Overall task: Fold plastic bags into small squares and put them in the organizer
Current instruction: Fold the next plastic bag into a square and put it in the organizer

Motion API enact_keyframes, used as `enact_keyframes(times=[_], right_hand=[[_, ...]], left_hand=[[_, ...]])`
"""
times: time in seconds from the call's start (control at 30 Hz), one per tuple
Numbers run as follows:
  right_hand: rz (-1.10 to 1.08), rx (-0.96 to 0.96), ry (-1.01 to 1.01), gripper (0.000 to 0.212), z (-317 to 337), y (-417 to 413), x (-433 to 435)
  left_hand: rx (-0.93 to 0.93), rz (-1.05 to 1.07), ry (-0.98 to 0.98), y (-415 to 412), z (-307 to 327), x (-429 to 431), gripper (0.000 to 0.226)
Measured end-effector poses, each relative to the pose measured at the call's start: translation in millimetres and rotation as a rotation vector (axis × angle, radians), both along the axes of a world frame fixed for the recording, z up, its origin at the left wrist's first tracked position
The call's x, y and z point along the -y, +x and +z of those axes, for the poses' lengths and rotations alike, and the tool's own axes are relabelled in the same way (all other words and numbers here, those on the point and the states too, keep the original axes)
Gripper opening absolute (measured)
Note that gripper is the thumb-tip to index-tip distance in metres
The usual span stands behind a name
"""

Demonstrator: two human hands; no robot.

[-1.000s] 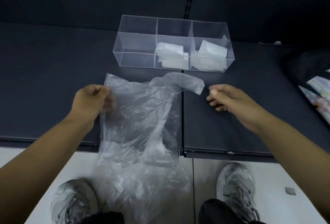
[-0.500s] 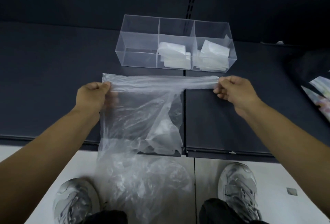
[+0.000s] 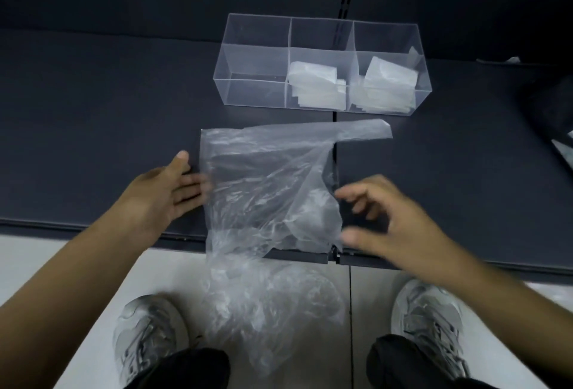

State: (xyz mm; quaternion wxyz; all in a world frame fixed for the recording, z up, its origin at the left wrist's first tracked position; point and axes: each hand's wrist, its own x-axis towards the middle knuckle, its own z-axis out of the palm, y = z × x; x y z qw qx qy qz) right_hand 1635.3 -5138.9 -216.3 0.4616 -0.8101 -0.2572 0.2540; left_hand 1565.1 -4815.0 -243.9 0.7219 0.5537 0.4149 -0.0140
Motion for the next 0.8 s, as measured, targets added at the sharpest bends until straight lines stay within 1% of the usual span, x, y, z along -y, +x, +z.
enact_keyframes(times=[0.07,0.13,0.23,0.3,0.37,0.43,0.53,0.6,0.67,0.7,0.8], right_hand=[[0.089,-0.009,-0.089,0.044,-6,-18,-6],[0.076,0.033,-0.149,0.034,-14,-25,-13],[-0.114,0.117,-0.128,0.018,-22,-22,-18],[-0.245,0.073,-0.07,0.017,-24,-19,-16],[-0.322,0.023,-0.038,0.014,-26,-17,-11],[-0.418,0.024,-0.007,0.013,-27,-13,-5],[-0.626,0.087,0.052,0.01,-27,-2,14],[-0.705,0.09,0.071,0.011,-26,2,28],[-0.688,0.018,0.055,0.011,-26,1,38],[-0.641,-0.041,0.027,0.016,-25,0,41],[-0.47,-0.217,-0.047,0.046,-21,0,51]], left_hand=[[-0.053,-0.025,-0.026,-23,0,6,0.036],[-0.115,-0.083,-0.041,-43,2,18,0.041],[-0.192,-0.227,-0.046,-62,6,39,0.044],[-0.193,-0.3,-0.056,-64,9,50,0.04],[-0.182,-0.274,-0.058,-61,7,56,0.026],[-0.172,-0.199,-0.03,-56,2,56,0.008],[-0.151,-0.101,0.017,-55,-3,48,0.006],[-0.138,-0.098,0.036,-57,-5,44,0.006],[-0.131,-0.107,0.044,-58,-6,43,0.006],[-0.128,-0.107,0.047,-58,-7,43,0.006],[-0.118,-0.107,0.049,-58,-9,43,0.013]])
